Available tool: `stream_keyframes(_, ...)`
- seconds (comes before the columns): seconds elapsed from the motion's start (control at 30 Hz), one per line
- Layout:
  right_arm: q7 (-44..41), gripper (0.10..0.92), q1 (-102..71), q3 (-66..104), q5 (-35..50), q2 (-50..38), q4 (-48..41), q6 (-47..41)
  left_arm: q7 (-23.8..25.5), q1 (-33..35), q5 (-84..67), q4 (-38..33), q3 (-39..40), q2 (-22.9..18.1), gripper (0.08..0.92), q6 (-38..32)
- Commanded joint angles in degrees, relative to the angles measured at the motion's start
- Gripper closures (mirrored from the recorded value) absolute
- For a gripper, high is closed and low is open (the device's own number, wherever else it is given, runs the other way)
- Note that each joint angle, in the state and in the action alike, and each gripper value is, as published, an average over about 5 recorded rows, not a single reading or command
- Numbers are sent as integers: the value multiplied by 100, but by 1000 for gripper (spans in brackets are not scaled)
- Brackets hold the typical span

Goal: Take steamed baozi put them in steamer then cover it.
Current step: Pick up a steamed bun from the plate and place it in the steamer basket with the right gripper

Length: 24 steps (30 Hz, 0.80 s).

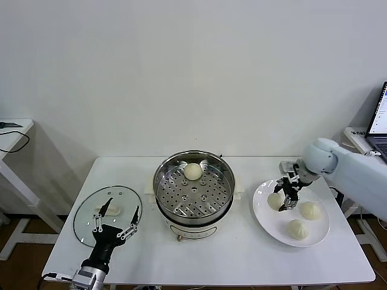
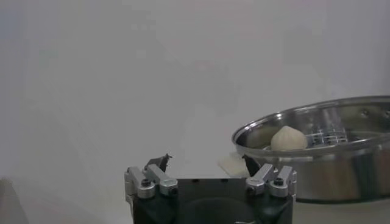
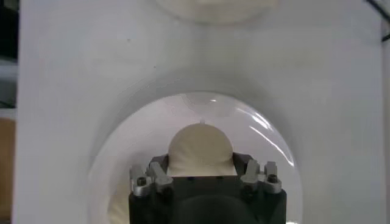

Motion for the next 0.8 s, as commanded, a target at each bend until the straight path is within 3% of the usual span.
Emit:
stream_keyframes(0.03,12,330,2355,-1695,1415,-520,1403,-638,-4,31,26,-37,10,19,177,-13)
stream_keyframes(0.43,403,330,4233,-2802,2922,924,1971,-1552,-7,75,4,-203,-31,63,177,-30)
stream_keyframes(0.8,810,330,3431,-2387,2983,2817,1223,-2123,-3,64,-60,-254,-103,75,177,-26)
